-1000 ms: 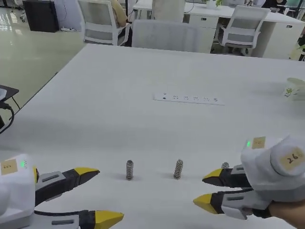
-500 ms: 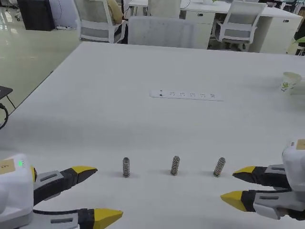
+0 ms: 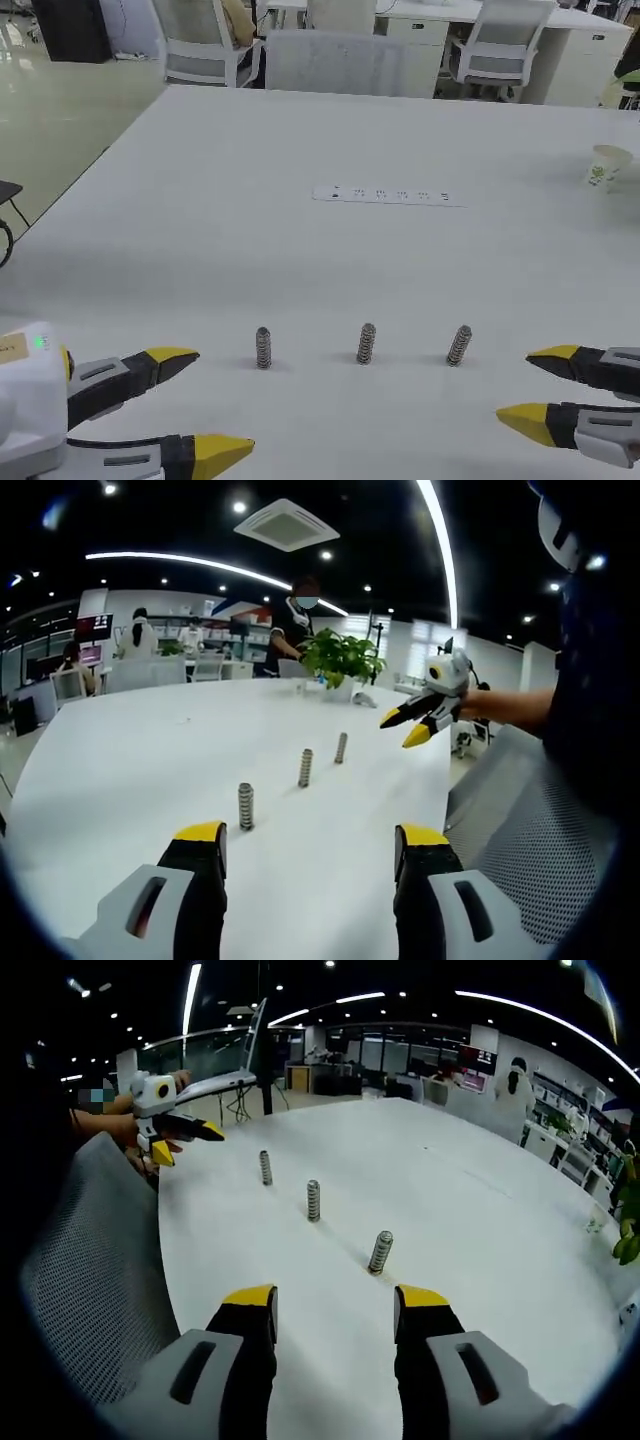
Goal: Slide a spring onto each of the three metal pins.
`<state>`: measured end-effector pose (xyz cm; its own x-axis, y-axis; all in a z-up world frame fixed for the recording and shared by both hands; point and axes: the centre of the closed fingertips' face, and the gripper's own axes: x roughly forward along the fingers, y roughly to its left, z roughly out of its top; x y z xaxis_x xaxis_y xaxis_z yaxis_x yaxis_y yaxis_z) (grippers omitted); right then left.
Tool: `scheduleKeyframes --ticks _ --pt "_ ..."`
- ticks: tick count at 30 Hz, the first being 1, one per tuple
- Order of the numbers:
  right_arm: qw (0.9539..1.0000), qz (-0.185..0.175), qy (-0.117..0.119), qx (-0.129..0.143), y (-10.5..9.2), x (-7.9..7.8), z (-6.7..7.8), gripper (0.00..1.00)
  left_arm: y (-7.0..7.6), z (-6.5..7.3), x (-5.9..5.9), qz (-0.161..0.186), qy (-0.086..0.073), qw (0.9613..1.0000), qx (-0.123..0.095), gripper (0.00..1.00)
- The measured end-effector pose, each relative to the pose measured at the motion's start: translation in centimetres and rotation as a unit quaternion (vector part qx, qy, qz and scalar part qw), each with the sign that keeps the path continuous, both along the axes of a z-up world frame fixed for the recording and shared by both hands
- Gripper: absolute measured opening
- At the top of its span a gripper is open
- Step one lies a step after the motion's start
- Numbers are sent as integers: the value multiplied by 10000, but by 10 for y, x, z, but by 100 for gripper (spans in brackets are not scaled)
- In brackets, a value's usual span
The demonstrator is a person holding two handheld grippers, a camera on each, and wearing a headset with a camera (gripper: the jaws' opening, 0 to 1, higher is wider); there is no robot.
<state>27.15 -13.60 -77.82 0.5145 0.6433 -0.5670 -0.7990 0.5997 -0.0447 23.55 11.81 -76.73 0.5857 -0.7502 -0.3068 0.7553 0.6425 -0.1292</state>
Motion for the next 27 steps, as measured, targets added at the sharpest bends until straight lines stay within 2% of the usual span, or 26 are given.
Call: scheduleKeyframes --ticks 8,13,20,27 --pt "9998 -37 -36 217 -8 -2 2 56 3 -1 0 64 29 10000 -10 65" --pt "9999 -88 8 135 -12 -5 -4 60 3 -3 0 90 76 9999 -30 65" --pt "9996 -143 -14 224 -13 -4 -2 68 7 -7 1 155 112 9998 -29 67" --pt "9997 -120 17 192 -11 -3 -3 68 11 -8 4 218 126 9997 -16 68"
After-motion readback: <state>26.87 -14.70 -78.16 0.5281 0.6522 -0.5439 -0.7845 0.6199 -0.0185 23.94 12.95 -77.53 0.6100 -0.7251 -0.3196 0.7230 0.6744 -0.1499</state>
